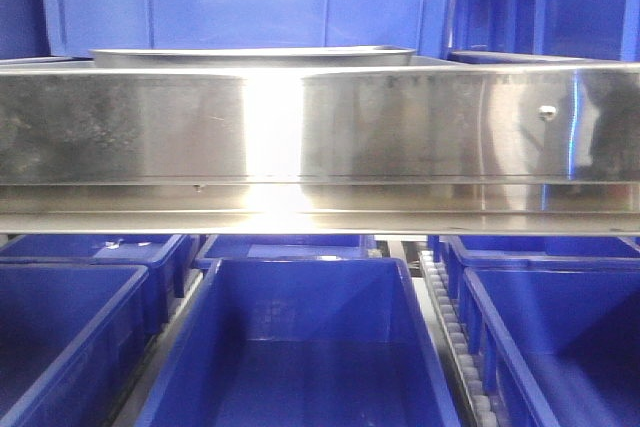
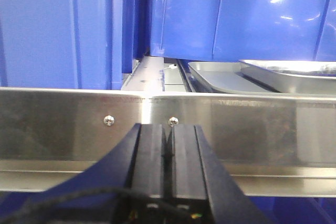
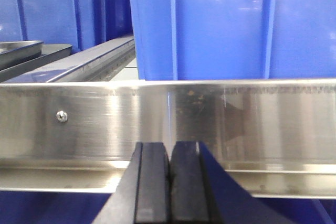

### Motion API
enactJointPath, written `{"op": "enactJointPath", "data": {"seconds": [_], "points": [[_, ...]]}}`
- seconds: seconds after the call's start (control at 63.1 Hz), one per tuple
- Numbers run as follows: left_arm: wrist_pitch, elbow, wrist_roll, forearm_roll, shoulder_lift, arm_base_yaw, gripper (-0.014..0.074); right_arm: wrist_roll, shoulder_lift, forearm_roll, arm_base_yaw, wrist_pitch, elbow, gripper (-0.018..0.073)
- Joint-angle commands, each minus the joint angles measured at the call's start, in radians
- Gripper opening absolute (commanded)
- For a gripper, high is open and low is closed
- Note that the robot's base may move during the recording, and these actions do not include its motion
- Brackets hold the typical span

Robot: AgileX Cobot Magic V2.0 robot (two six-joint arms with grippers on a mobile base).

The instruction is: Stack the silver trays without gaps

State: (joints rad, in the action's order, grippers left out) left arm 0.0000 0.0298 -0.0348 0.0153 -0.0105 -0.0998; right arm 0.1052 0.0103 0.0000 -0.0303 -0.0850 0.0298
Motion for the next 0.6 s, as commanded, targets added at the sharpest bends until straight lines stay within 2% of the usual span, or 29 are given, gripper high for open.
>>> {"op": "enactJointPath", "data": {"seconds": [0.0, 0.587], "points": [[-0.093, -0.004, 0.000, 0.009, -0.034, 0.003, -0.0047, -0.016, 0.019, -0.019, 0.008, 0.085, 0.001, 0.0050], [-0.093, -0.004, 0.000, 0.009, -0.034, 0.003, -0.0047, -0.016, 0.019, -0.019, 0.008, 0.085, 0.001, 0.0050]]}}
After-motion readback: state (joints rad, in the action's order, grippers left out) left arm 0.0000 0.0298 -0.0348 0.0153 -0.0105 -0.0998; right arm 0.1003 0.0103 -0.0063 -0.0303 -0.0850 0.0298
